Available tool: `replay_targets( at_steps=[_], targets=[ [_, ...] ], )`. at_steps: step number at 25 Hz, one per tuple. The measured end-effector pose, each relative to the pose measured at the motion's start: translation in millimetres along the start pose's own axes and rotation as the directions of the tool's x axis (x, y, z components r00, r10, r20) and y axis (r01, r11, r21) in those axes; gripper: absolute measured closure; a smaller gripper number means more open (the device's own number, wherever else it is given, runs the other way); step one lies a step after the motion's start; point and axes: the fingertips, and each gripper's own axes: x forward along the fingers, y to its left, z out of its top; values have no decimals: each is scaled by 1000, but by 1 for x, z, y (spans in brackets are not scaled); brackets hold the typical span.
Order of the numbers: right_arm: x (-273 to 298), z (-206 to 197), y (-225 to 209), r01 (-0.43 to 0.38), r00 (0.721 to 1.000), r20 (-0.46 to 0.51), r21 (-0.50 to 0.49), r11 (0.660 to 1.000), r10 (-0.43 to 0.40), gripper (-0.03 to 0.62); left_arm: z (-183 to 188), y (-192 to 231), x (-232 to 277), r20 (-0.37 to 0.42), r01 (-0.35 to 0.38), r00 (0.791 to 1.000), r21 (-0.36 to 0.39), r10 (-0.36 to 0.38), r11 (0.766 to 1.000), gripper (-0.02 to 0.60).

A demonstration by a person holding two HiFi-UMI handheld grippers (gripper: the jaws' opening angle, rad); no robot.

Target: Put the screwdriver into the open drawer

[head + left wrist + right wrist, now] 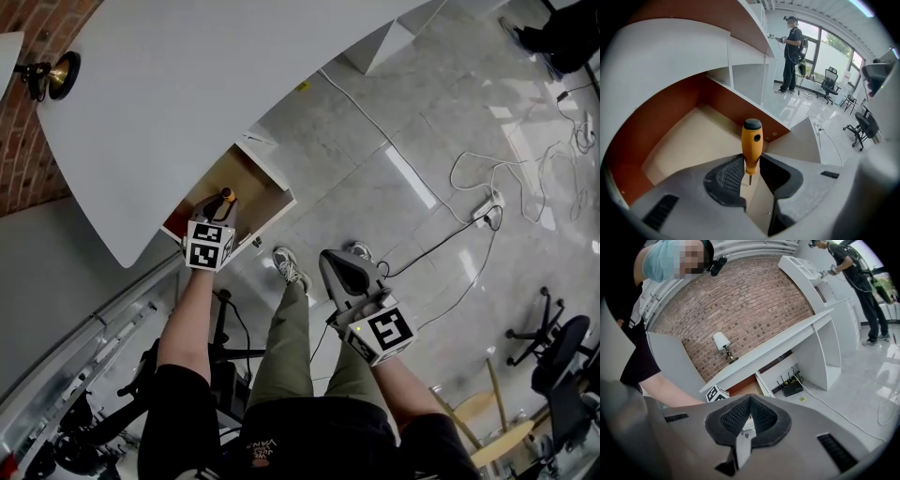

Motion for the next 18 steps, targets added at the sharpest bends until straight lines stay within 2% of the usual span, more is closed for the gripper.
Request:
replay_targets(
  at_steps=[11, 18],
  targets=[
    [1, -15, -13, 16, 1000, 21, 24, 1000, -16, 595, -16, 1, 30, -38, 26, 999, -17, -26, 1000, 474],
    [2, -32, -20, 13, 1000, -1, 36, 999, -13, 594, -30, 7, 56, -142, -5, 990, -64, -4, 998, 476]
  ],
)
